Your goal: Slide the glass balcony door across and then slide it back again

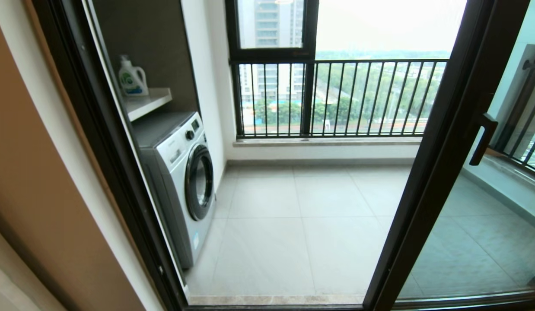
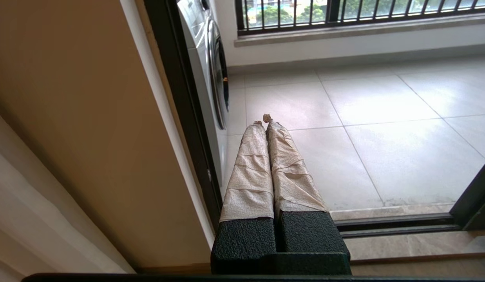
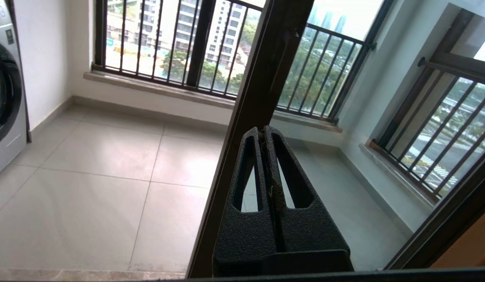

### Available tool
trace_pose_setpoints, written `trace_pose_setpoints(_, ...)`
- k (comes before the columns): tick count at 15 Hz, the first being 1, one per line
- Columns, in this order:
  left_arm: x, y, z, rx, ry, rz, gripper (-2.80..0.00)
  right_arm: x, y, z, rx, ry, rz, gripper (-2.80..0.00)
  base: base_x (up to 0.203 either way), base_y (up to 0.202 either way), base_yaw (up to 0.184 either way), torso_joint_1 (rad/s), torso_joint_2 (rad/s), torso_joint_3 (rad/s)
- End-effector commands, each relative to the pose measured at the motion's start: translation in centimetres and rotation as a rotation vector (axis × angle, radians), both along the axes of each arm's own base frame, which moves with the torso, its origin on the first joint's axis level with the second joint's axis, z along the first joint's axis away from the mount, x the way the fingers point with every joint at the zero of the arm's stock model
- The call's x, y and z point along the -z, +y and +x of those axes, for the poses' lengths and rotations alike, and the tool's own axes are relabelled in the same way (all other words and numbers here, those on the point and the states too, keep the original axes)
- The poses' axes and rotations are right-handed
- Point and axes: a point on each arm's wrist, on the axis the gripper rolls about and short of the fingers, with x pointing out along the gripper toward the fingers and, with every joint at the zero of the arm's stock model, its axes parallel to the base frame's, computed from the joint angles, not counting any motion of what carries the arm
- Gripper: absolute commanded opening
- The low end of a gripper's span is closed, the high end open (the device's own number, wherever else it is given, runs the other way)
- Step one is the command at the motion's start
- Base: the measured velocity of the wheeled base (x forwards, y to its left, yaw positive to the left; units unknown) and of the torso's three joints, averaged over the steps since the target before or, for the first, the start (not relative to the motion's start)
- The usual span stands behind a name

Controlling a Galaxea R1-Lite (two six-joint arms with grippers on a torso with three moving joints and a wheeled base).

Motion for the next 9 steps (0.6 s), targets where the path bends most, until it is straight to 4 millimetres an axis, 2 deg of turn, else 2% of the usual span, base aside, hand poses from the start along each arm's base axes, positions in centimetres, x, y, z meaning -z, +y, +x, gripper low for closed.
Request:
trace_pose_setpoints(1,0.0,0.0,0.0,0.000,0.002,0.001,-2.80,3.9,0.1,0.4,-0.025,-0.041,-0.011,-2.80,0.000,0.000,0.000,0.000,0.00,0.000)
trace_pose_setpoints(3,0.0,0.0,0.0,0.000,0.002,0.001,-2.80,7.5,0.1,2.3,-0.065,0.016,-0.047,-2.80,0.000,0.000,0.000,0.000,0.00,0.000)
trace_pose_setpoints(4,0.0,0.0,0.0,0.000,0.002,0.001,-2.80,8.6,0.2,2.6,-0.093,0.061,-0.044,-2.80,0.000,0.000,0.000,0.000,0.00,0.000)
trace_pose_setpoints(5,0.0,0.0,0.0,-0.001,0.002,0.001,-2.80,9.2,0.2,2.7,-0.111,0.125,-0.008,-2.80,0.000,0.000,0.000,0.000,0.00,0.000)
trace_pose_setpoints(9,0.0,0.0,0.0,0.000,0.003,0.001,-2.80,9.4,0.2,2.5,-0.114,0.189,0.271,-2.80,0.000,0.000,0.000,0.000,0.00,0.000)
